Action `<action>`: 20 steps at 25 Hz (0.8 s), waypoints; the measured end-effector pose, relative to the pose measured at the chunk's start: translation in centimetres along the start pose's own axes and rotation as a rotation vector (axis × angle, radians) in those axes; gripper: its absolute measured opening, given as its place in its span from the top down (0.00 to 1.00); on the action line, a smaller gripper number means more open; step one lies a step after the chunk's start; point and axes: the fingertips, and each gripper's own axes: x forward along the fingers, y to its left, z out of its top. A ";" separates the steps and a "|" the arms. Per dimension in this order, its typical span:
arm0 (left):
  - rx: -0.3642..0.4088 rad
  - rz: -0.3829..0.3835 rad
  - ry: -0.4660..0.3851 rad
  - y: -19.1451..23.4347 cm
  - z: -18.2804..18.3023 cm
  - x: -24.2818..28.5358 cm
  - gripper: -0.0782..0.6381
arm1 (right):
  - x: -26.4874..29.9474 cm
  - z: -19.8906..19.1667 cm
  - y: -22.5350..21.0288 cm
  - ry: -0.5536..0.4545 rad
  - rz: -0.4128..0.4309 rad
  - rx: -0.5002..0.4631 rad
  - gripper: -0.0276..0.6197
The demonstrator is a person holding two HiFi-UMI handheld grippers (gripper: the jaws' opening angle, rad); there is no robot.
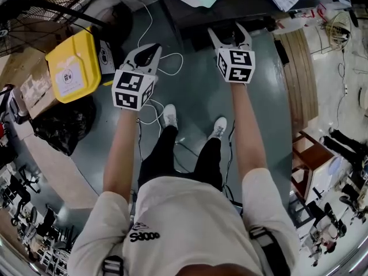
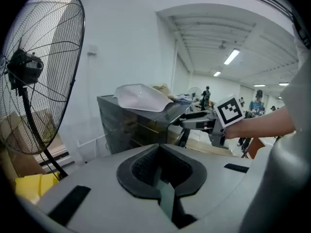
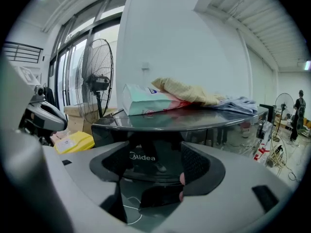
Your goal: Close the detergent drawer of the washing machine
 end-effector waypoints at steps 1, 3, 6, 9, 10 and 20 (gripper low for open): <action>-0.001 0.001 0.000 0.1 0.0 0.0 0.87 | -0.1 0.0 0.0 -0.009 0.000 -0.002 0.49; 0.000 0.005 0.000 0.5 0.2 -0.1 0.87 | -0.1 0.0 -0.1 -0.015 -0.001 -0.005 0.49; -0.001 0.012 -0.004 1.0 0.5 -0.3 0.87 | 0.1 0.1 0.1 0.002 0.004 -0.004 0.49; 0.002 0.012 -0.009 0.5 1.2 -0.6 0.87 | -0.1 -0.1 0.2 0.046 0.018 -0.013 0.49; 0.005 0.010 -0.014 0.2 1.7 -0.9 0.87 | -0.3 -0.1 0.3 0.062 0.025 -0.020 0.49; 0.033 0.007 -0.057 -3.5 5.3 -2.8 0.87 | -9.4 1.1 -2.1 0.053 0.058 -0.005 0.66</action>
